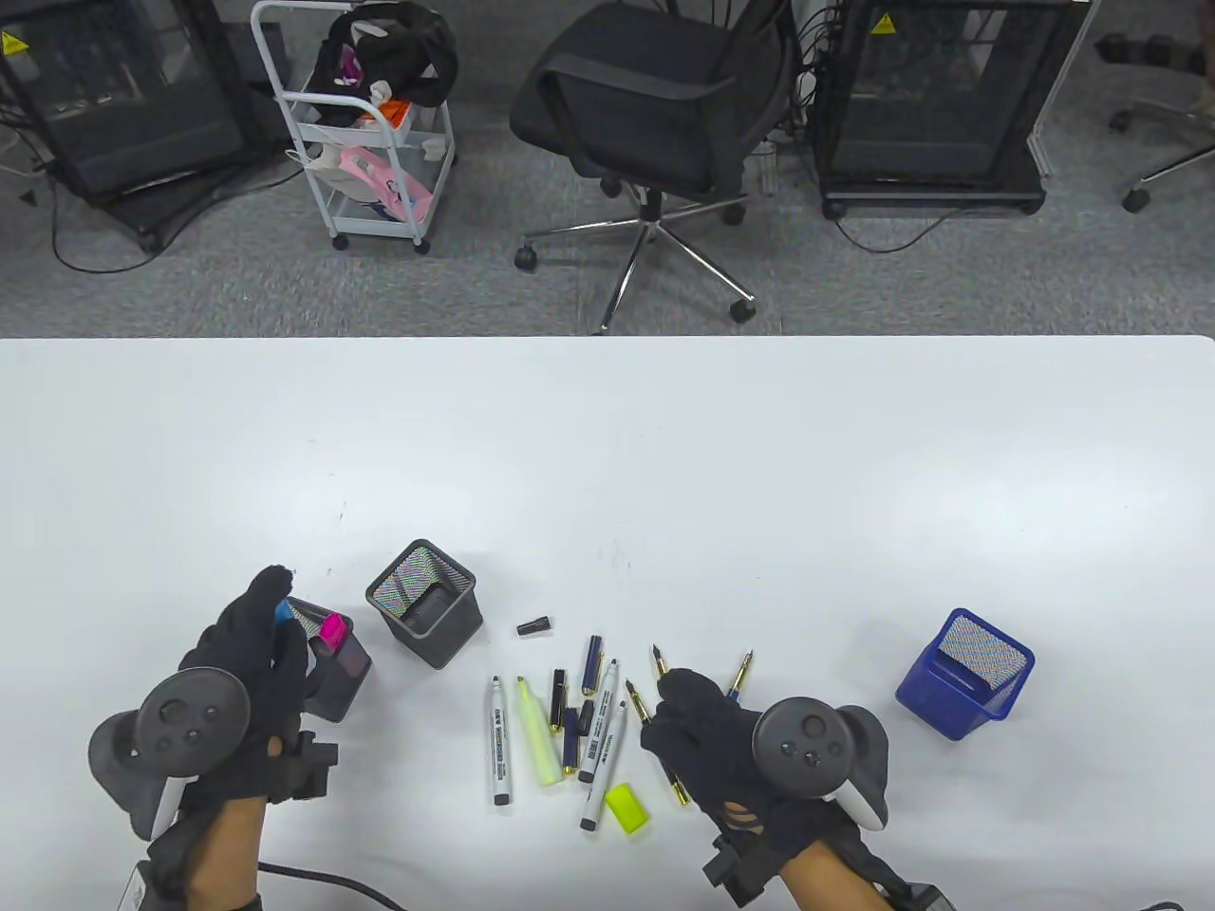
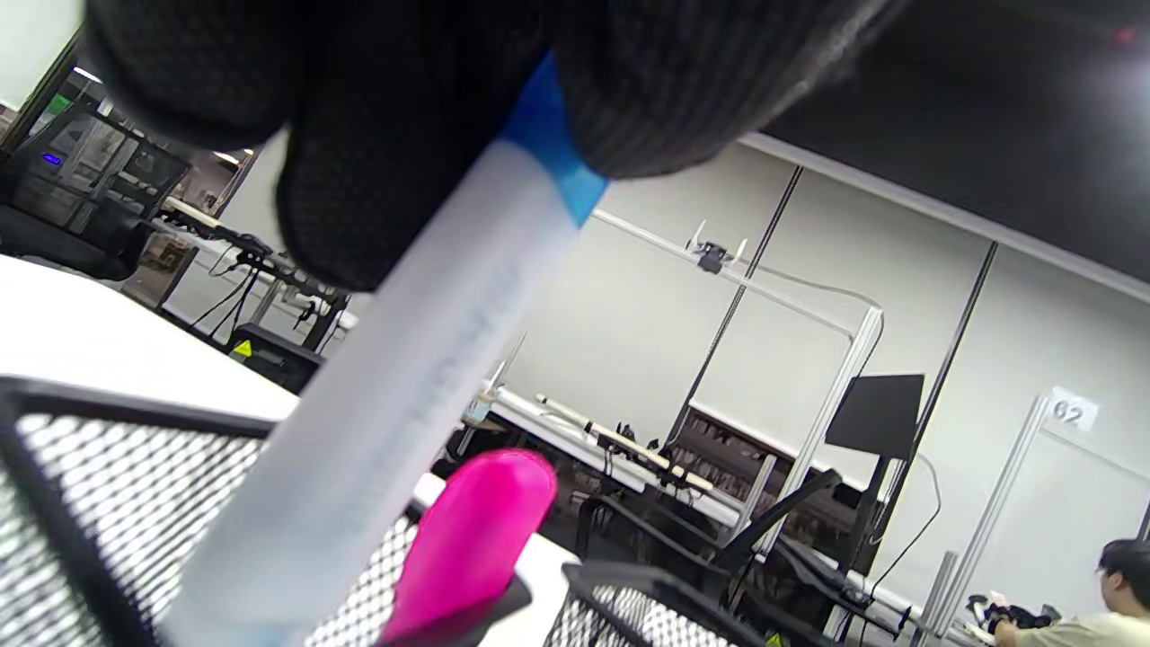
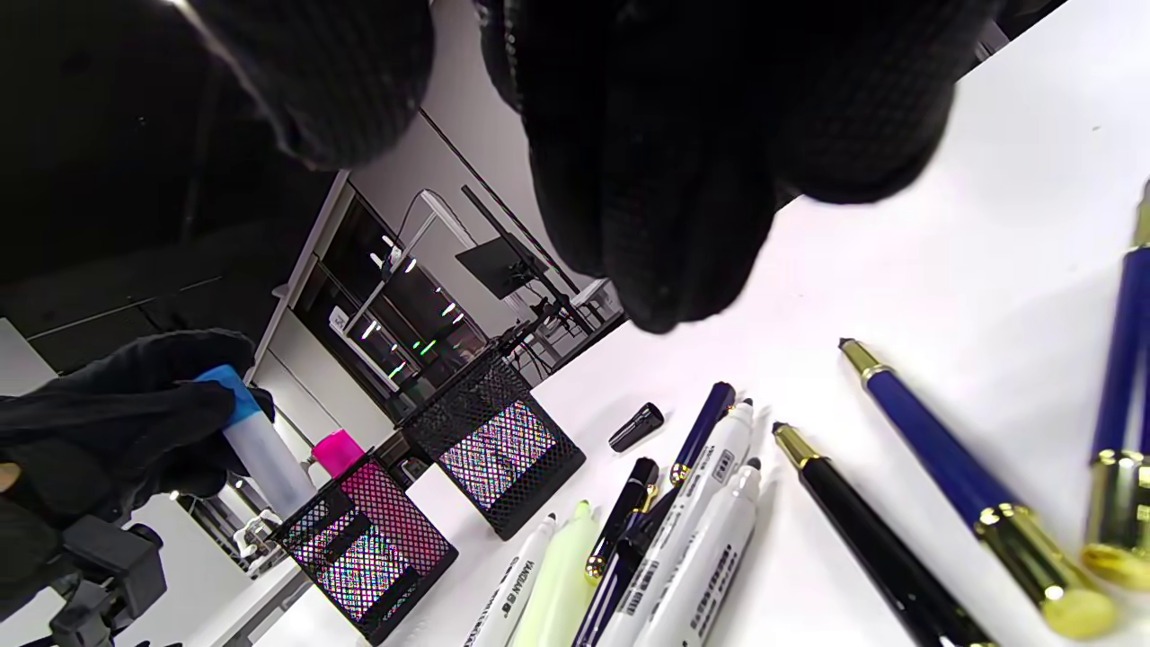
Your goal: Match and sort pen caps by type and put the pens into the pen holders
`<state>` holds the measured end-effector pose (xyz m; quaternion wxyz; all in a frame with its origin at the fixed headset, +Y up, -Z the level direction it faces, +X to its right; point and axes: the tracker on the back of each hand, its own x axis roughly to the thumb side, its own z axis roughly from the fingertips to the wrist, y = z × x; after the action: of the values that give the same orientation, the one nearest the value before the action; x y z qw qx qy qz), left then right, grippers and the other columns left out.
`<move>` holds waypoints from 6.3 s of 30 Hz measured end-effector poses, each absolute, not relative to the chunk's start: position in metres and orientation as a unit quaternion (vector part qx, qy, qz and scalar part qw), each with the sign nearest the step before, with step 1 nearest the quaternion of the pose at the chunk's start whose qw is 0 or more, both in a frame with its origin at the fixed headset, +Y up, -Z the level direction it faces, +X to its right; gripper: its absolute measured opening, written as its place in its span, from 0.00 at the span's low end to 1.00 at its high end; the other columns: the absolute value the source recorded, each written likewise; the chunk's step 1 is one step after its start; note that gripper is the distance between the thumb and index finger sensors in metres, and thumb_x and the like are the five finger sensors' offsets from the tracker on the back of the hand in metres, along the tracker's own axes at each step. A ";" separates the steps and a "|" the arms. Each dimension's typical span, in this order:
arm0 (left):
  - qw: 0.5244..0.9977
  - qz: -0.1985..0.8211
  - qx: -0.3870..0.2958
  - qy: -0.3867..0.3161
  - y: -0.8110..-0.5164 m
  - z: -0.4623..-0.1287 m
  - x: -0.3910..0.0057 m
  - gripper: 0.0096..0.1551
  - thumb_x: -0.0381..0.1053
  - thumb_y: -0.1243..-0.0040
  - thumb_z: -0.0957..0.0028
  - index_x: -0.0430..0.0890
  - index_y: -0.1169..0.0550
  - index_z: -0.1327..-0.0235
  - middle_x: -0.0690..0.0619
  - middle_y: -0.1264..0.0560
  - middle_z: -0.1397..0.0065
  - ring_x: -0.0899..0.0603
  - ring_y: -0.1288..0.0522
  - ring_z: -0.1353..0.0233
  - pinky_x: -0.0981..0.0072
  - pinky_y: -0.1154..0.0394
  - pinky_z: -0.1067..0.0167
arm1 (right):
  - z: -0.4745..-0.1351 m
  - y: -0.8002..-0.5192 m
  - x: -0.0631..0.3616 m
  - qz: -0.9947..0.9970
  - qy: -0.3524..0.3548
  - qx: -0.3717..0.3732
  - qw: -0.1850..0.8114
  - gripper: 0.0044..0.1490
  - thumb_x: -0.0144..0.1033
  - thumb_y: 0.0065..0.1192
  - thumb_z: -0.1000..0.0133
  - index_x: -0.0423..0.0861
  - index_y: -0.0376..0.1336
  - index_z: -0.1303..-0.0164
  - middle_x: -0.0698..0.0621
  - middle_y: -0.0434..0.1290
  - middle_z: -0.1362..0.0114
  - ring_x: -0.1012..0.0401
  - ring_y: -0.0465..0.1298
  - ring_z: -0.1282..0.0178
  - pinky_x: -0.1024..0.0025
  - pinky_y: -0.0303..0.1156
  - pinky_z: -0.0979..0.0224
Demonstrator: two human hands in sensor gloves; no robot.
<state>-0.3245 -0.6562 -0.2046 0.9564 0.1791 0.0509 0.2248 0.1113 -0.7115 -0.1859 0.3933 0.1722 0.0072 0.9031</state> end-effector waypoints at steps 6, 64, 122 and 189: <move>0.967 0.205 0.144 0.053 -0.669 -0.213 -0.320 0.30 0.44 0.32 0.48 0.53 0.26 0.30 0.35 0.20 0.33 0.32 0.11 0.47 0.32 0.22 0.46 | -0.186 -0.711 0.112 0.905 0.009 0.172 0.390 0.42 0.53 0.66 0.47 0.37 0.61 0.33 0.41 0.82 0.42 0.52 0.89 0.51 0.54 0.83 0.44; 0.988 0.033 -0.111 -0.106 -0.720 -0.212 -0.172 0.37 0.56 0.27 0.53 0.40 0.22 0.33 0.47 0.08 0.53 0.41 0.11 0.59 0.36 0.20 0.51 | -0.189 -0.710 0.120 0.915 0.016 0.159 0.370 0.43 0.53 0.67 0.47 0.37 0.60 0.32 0.40 0.81 0.41 0.50 0.88 0.50 0.52 0.82 0.43; 0.966 0.177 0.007 -0.187 -0.689 -0.191 -0.179 0.32 0.52 0.43 0.48 0.40 0.27 0.32 0.48 0.15 0.50 0.42 0.17 0.58 0.32 0.23 0.49 | -0.191 -0.708 0.135 0.949 0.009 0.069 0.307 0.42 0.52 0.71 0.49 0.36 0.62 0.35 0.39 0.83 0.44 0.51 0.89 0.55 0.54 0.83 0.48; 0.948 0.148 -0.030 -0.281 -0.701 -0.179 -0.154 0.30 0.54 0.41 0.48 0.44 0.24 0.33 0.46 0.15 0.45 0.40 0.15 0.54 0.32 0.23 0.47 | -0.198 -0.713 0.137 0.838 0.027 0.133 0.529 0.29 0.43 0.75 0.49 0.40 0.69 0.43 0.41 0.84 0.49 0.55 0.90 0.59 0.58 0.85 0.49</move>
<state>-0.1536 -0.7011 -0.1786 0.9476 -0.0302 -0.2811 0.1485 0.1368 -0.7131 -0.1982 0.5289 0.1327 0.0266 0.8378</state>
